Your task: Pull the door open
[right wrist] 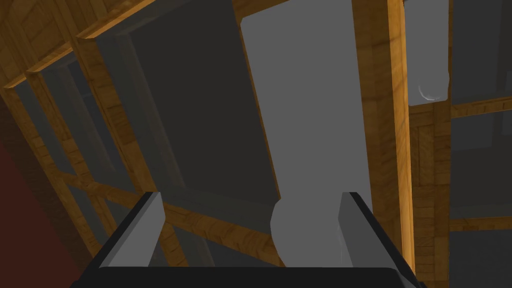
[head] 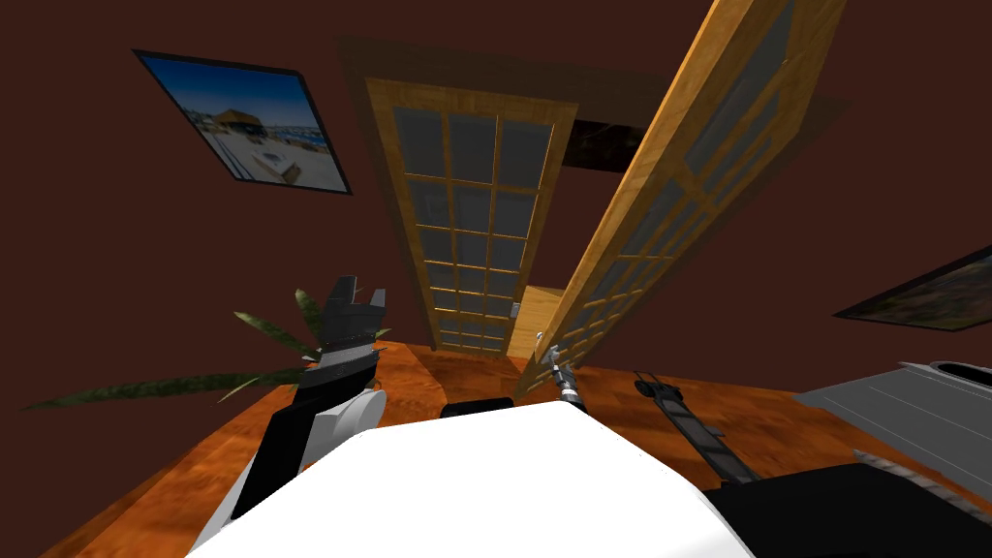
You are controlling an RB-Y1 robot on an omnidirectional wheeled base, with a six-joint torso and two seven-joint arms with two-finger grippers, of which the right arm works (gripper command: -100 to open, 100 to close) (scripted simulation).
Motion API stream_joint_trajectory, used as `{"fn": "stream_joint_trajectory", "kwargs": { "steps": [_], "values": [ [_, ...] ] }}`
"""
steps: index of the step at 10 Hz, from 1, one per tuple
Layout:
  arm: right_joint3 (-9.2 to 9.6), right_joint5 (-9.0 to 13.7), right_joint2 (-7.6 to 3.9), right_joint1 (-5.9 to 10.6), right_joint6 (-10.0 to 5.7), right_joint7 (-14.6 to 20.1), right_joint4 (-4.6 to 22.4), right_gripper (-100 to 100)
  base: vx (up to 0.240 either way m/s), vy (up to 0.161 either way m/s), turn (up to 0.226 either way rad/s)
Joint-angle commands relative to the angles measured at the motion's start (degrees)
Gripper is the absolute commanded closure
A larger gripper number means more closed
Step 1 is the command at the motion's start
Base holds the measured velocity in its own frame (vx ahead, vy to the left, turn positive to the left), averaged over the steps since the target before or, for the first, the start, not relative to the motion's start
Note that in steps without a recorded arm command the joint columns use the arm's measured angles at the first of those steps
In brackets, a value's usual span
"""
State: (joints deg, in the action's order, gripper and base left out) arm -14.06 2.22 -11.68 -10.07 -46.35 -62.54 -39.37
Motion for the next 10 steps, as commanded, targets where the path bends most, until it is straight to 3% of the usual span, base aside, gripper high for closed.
{"fn": "stream_joint_trajectory", "kwargs": {
  "steps": [1, 5, 8, 10],
  "values": [
    [-0.80, 0.36, -0.60, 0.14, 0.26, -0.18, 1.84, 100, 0.012, -0.013, 0.000],
    [-0.62, 1.83, -0.99, -0.61, 0.25, 4.90, 2.23, 100, -0.039, -0.002, 0.027],
    [-0.62, 1.83, -0.99, -0.61, 0.25, 4.90, 2.23, 100, -0.038, -0.009, -0.009],
    [-0.49, 2.72, -1.22, -1.03, 0.23, 8.02, 2.45, 100, -0.055, -0.006, 0.042]
  ]
}}
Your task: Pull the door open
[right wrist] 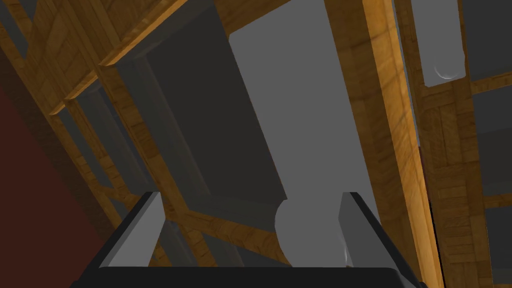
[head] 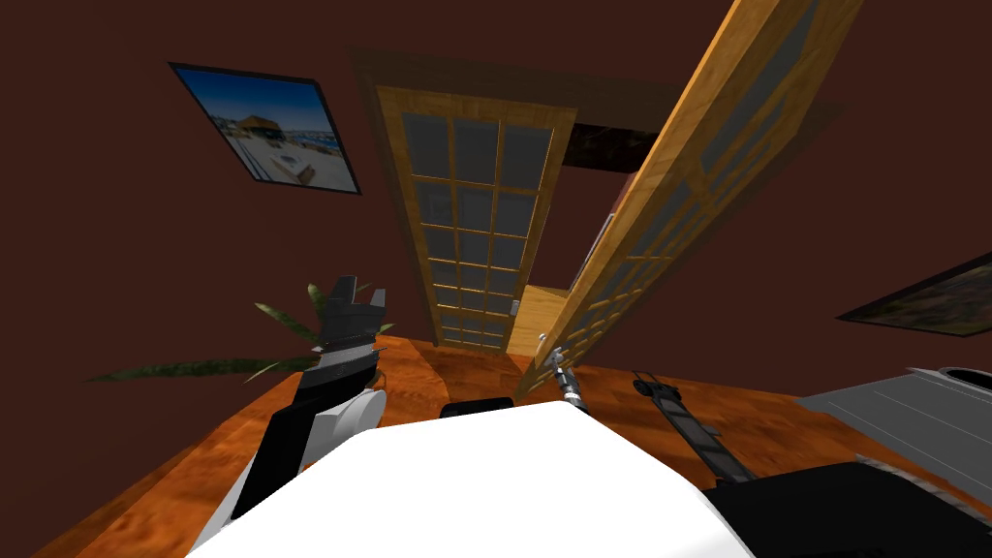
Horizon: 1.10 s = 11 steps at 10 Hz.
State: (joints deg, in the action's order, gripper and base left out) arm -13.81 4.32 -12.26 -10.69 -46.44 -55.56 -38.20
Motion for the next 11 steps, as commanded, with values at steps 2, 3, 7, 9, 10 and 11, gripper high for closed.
{"fn": "stream_joint_trajectory", "kwargs": {
  "steps": [2, 3, 7, 9, 10, 11],
  "values": [
    [-0.65, 1.22, -0.80, -0.69, 0.32, 3.11, 1.41, 100, -0.060, -0.010, 0.015],
    [-0.65, 1.22, -0.80, -0.69, 0.32, 3.11, 1.41, 100, -0.039, -0.011, 0.007],
    [-0.50, 1.88, -0.92, -0.84, 0.29, 5.50, 1.50, 100, -0.023, -0.010, 0.016],
    [-0.33, 2.56, -1.05, -0.97, 0.26, 7.91, 1.58, 100, -0.018, 0.003, 0.020],
    [-0.25, 2.89, -1.11, -1.04, 0.24, 9.12, 1.63, 100, -0.047, -0.019, 0.075],
    [-0.17, 3.23, -1.17, -1.11, 0.23, 10.33, 1.67, 100, -0.055, -0.012, 0.036]
  ]
}}
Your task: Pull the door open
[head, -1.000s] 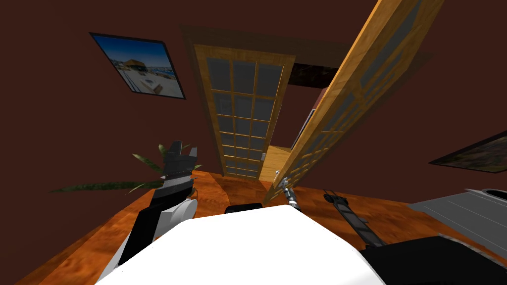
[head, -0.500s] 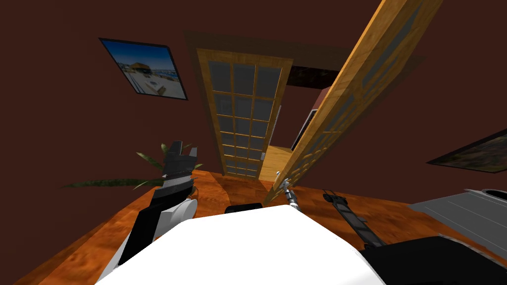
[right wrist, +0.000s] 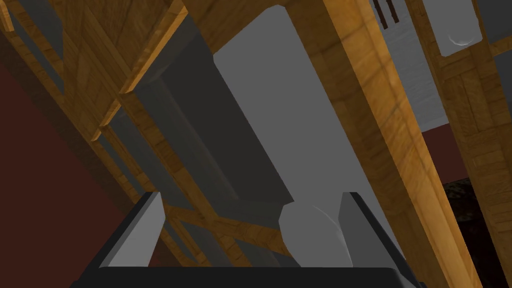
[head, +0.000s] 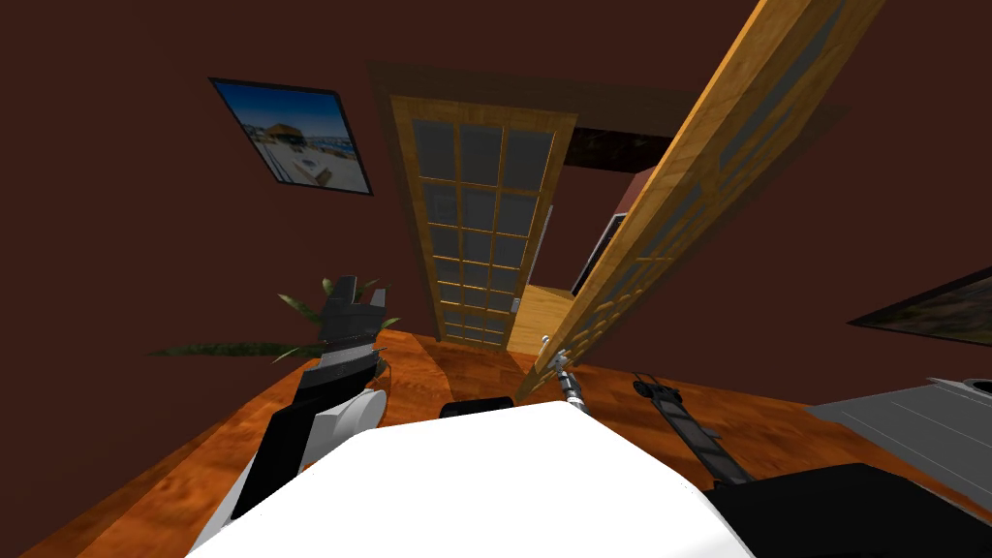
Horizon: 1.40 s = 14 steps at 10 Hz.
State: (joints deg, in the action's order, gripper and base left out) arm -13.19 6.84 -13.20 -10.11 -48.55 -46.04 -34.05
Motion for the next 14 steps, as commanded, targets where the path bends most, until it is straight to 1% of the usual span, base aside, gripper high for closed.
{"fn": "stream_joint_trajectory", "kwargs": {
  "steps": [1, 2, 3, 4, 6, 7, 10, 11, 12, 14],
  "values": [
    [-0.79, 0.72, -0.22, -1.69, 2.33, 0.81, -2.48, 100, -0.032, -0.006, 0.010],
    [-0.79, 0.72, -0.22, -1.69, 2.33, 0.81, -2.48, 100, -0.018, -0.005, -0.012],
    [-0.63, 1.39, -0.34, -1.83, 2.30, 3.23, -2.39, 100, -0.044, -0.010, 0.040],
    [-0.54, 1.72, -0.41, -1.90, 2.29, 4.44, -2.35, 100, -0.052, -0.015, 0.055],
    [-0.54, 1.72, -0.41, -1.90, 2.29, 4.44, -2.35, 100, -0.020, -0.008, 0.007],
    [-0.34, 2.43, -0.51, -1.96, 2.24, 7.01, -2.30, 100, -0.036, -0.004, 0.047],
    [0.01, 3.51, -0.65, -1.97, 2.17, 11.01, -2.26, 100, -0.039, -0.013, 0.054],
    [0.01, 3.51, -0.65, -1.97, 2.17, 11.01, -2.26, 100, -0.011, -0.010, 0.027],
    [0.12, 3.87, -0.69, -1.98, 2.14, 12.35, -2.25, 100, -0.011, -0.011, 0.010],
    [0.12, 3.87, -0.69, -1.98, 2.14, 12.35, -2.25, 100, -0.010, -0.011, 0.013]
  ]
}}
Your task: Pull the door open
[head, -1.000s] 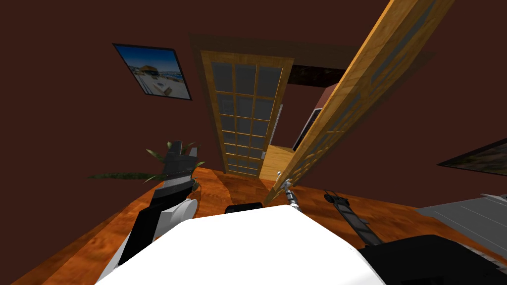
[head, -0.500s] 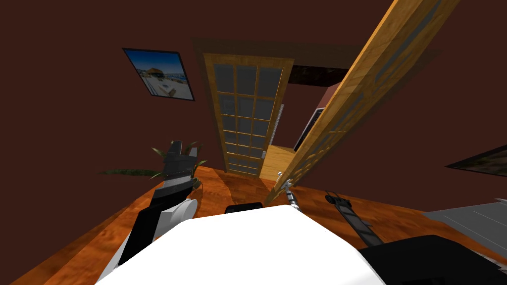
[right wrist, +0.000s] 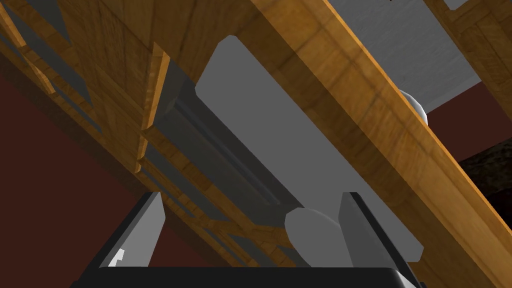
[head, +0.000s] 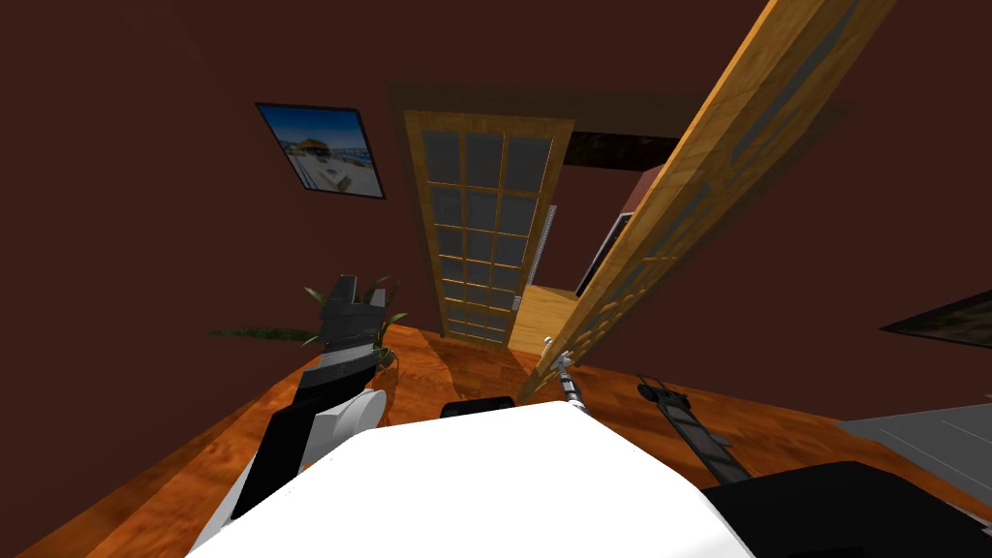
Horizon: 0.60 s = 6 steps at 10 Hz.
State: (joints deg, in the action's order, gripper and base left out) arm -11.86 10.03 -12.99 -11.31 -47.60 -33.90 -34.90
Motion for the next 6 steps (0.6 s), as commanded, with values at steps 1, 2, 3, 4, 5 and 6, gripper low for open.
{"fn": "stream_joint_trajectory", "kwargs": {
  "steps": [1, 2, 3, 4, 5, 6],
  "values": [
    [-0.97, 1.40, -1.00, -0.79, 1.14, 2.86, -1.38, 100, -0.035, 0.000, 0.071],
    [-0.97, 1.40, -1.00, -0.79, 1.14, 2.89, -1.38, 100, -0.029, -0.005, 0.024],
    [-0.86, 1.76, -1.04, -0.79, 1.12, 4.22, -1.36, 100, -0.015, -0.006, 0.043],
    [-0.86, 1.76, -1.04, -0.79, 1.12, 4.22, -1.36, 100, -0.014, 0.003, 0.013],
    [-0.74, 2.13, -1.09, -0.80, 1.09, 5.56, -1.35, 100, -0.035, -0.001, 0.023],
    [-0.74, 2.13, -1.09, -0.80, 1.09, 5.56, -1.35, 100, -0.030, 0.002, 0.021]
  ]
}}
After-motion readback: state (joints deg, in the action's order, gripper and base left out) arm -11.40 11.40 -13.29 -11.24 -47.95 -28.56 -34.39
